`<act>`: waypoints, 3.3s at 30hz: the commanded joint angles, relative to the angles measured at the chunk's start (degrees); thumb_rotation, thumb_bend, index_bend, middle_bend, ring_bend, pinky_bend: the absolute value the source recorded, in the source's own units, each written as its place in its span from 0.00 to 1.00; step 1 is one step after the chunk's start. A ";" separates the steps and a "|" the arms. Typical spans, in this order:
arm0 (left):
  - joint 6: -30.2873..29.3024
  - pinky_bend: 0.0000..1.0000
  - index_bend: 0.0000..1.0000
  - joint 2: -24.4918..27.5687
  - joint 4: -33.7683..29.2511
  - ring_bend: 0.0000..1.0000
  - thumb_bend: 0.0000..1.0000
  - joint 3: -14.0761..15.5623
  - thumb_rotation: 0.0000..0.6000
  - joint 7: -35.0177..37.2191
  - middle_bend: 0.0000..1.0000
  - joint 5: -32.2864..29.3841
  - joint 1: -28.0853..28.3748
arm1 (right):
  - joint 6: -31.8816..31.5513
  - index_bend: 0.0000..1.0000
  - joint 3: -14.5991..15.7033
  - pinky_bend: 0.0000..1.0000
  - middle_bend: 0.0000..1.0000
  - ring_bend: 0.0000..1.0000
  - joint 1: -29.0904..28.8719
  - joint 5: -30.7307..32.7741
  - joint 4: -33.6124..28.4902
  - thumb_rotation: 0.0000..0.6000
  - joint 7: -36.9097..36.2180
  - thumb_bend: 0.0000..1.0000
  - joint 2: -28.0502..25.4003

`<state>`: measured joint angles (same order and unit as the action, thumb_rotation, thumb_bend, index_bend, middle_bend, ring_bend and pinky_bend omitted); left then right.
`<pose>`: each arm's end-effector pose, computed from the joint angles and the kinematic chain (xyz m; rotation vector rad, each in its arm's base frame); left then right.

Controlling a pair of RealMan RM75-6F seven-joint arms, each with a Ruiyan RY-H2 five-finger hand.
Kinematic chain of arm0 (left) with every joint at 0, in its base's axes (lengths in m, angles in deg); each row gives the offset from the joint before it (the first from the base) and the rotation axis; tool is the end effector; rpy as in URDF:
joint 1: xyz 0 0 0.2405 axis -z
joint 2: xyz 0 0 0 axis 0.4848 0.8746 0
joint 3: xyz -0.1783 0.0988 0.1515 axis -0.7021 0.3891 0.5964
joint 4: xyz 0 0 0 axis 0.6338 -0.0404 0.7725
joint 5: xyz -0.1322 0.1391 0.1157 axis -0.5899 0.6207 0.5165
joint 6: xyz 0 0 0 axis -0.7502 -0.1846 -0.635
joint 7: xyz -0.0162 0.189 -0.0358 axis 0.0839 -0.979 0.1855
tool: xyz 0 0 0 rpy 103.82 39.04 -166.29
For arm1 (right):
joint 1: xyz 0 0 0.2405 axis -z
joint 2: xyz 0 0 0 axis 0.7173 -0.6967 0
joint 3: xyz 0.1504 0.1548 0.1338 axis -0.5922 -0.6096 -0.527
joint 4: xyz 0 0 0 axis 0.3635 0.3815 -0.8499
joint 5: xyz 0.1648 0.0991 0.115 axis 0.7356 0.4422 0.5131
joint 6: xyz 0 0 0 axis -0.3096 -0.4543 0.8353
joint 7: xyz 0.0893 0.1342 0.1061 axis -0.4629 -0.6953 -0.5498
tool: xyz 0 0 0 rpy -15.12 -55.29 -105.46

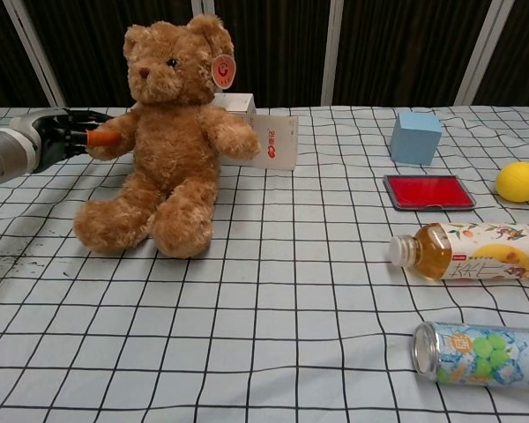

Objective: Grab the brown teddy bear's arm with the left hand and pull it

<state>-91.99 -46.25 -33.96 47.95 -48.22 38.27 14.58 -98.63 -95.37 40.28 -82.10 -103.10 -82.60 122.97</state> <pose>-0.2391 0.4930 -0.0286 -0.8532 -1.9159 -1.3598 -0.3505 -0.2438 0.1416 1.2744 -1.0607 0.8227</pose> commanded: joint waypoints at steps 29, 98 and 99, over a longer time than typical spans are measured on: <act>-5.22 0.00 0.46 -1.67 -1.19 0.00 0.75 -3.70 1.00 -7.96 0.43 -4.96 0.67 | 0.46 0.05 0.12 0.00 0.02 0.00 -0.15 0.20 -0.32 1.00 0.13 0.13 -0.14; -15.61 0.00 0.45 -4.87 -4.02 0.00 0.65 -4.46 1.00 -29.04 0.40 -12.05 2.56 | 0.87 0.05 0.40 0.00 0.01 0.00 -0.27 0.14 -0.91 1.00 -0.16 0.13 -0.52; -15.17 0.00 0.45 -4.93 -3.64 0.00 0.65 -4.34 1.00 -29.32 0.40 -12.35 2.48 | 0.93 0.05 0.42 0.00 0.01 0.00 -0.30 0.14 -0.91 1.00 -0.12 0.13 -0.51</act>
<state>-107.61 -51.10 -38.02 43.40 -77.17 26.30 17.20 -97.71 -94.95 39.99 -81.96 -104.02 -82.73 122.46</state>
